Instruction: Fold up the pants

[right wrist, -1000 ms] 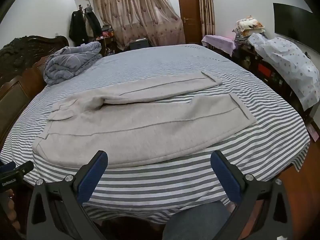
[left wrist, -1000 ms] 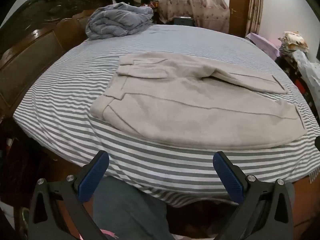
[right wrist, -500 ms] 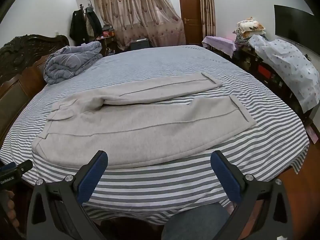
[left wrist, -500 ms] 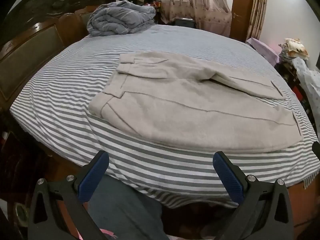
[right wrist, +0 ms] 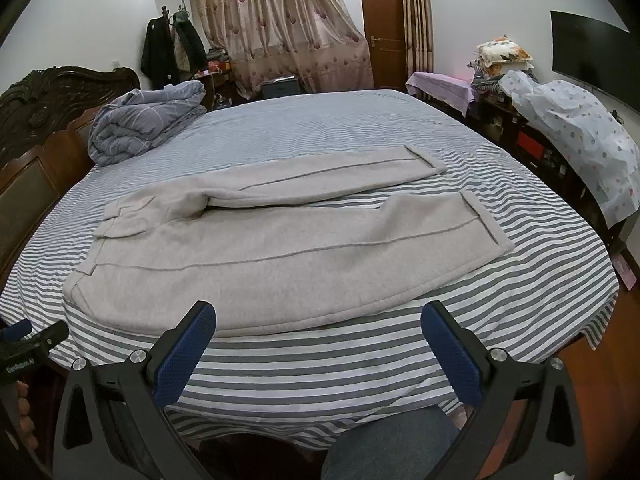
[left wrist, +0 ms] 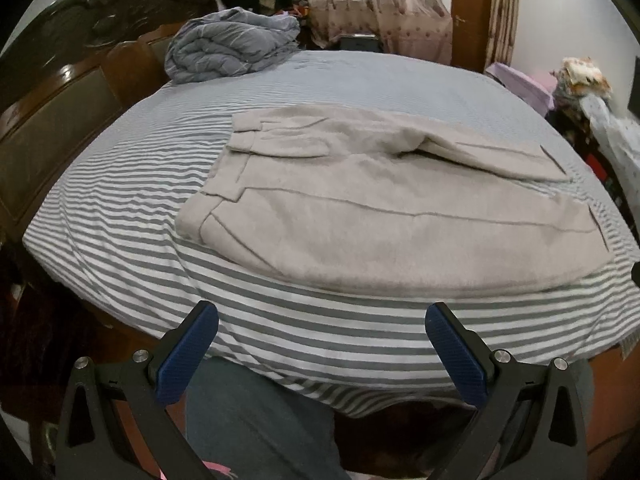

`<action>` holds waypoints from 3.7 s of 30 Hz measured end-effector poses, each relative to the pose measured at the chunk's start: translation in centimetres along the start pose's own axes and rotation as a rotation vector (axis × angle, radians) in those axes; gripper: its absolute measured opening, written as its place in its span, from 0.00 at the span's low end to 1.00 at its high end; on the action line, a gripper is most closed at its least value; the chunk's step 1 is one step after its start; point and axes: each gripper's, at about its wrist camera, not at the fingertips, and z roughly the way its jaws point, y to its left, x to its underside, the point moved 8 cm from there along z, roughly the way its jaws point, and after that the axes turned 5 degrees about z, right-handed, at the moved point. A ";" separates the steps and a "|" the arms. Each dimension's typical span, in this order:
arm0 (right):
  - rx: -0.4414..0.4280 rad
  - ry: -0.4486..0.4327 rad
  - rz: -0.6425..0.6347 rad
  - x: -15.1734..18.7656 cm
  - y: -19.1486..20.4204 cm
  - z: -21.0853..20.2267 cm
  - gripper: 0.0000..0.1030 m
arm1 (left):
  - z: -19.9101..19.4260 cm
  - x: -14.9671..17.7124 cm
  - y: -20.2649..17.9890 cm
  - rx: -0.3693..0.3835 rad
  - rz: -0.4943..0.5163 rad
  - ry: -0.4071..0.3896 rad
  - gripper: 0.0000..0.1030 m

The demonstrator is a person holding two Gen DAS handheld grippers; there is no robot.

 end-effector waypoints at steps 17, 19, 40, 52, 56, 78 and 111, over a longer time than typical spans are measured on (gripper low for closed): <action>-0.003 0.034 0.011 1.0 -0.2 1.3 0.99 | 1.1 0.6 -1.8 0.048 0.037 0.009 0.99; -0.002 0.038 0.009 1.1 -0.2 1.3 0.99 | 1.2 0.7 -1.9 0.053 0.039 0.014 0.99; -0.001 0.070 0.009 1.7 -0.6 2.3 0.99 | 2.2 1.1 -2.0 0.030 0.048 0.053 0.99; -0.004 0.081 -0.030 0.9 0.6 3.2 0.99 | 2.8 0.2 -2.3 0.037 0.053 0.056 0.99; -0.010 0.088 -0.047 0.5 1.0 3.8 0.99 | 3.2 -0.6 -2.3 0.049 0.051 0.057 0.99; -0.129 0.164 -0.103 -8.5 5.0 12.0 0.99 | 10.9 -12.7 13.7 -0.042 -0.148 0.006 0.99; -0.227 0.343 -0.244 -14.0 17.5 30.0 0.94 | 34.0 -25.4 23.4 0.510 -0.614 0.150 0.32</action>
